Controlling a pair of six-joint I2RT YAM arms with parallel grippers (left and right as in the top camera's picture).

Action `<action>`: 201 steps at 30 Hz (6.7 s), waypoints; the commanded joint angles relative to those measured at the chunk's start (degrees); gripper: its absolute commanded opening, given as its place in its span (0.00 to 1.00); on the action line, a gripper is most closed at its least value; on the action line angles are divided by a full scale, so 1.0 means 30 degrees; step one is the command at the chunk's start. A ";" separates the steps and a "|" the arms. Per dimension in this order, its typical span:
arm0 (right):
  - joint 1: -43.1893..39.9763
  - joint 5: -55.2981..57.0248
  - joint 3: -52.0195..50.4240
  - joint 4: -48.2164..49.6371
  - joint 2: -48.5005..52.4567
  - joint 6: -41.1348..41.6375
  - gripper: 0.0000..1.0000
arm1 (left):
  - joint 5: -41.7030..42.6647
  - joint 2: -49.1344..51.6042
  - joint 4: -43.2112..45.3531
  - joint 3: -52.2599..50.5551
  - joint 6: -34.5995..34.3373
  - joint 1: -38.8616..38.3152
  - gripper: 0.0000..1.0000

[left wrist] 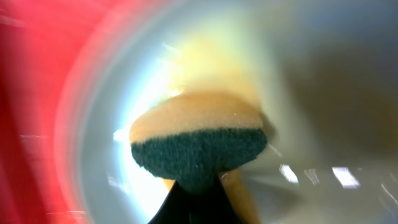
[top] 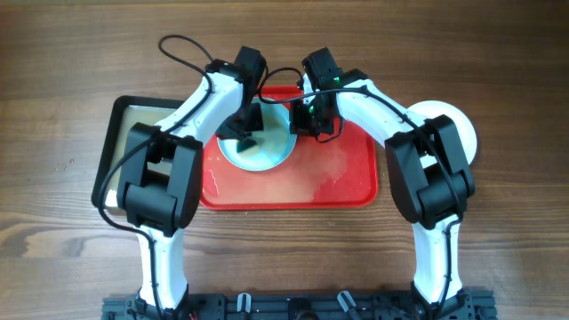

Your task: Clean dirty plates on tray and stack at the side

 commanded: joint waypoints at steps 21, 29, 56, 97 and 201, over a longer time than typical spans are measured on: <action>0.0007 0.0044 -0.0342 -0.0029 0.0780 0.0073 0.04 | -0.6047 0.0437 0.3439 -0.0430 -0.3912 -0.0299 0.04; 0.0007 -0.0044 -0.0342 -0.0073 0.0780 0.0066 0.04 | 1.1249 0.0437 0.0845 -0.0430 0.6207 -0.0372 0.04; 0.0007 -0.1137 -0.0335 0.0000 0.0780 -0.1013 0.04 | 0.3985 0.0430 -0.3395 -0.0430 -0.1151 0.0131 0.04; 0.8400 3.2319 -0.0335 -1.0273 -0.9428 0.0845 0.04 | 0.5238 -0.1027 -0.1537 0.3410 0.1581 0.4932 0.04; -0.4415 0.5013 -0.2827 -0.3075 -2.1143 -0.5399 1.00 | 0.3548 -0.9908 -0.0933 0.0219 -0.0051 0.8138 1.00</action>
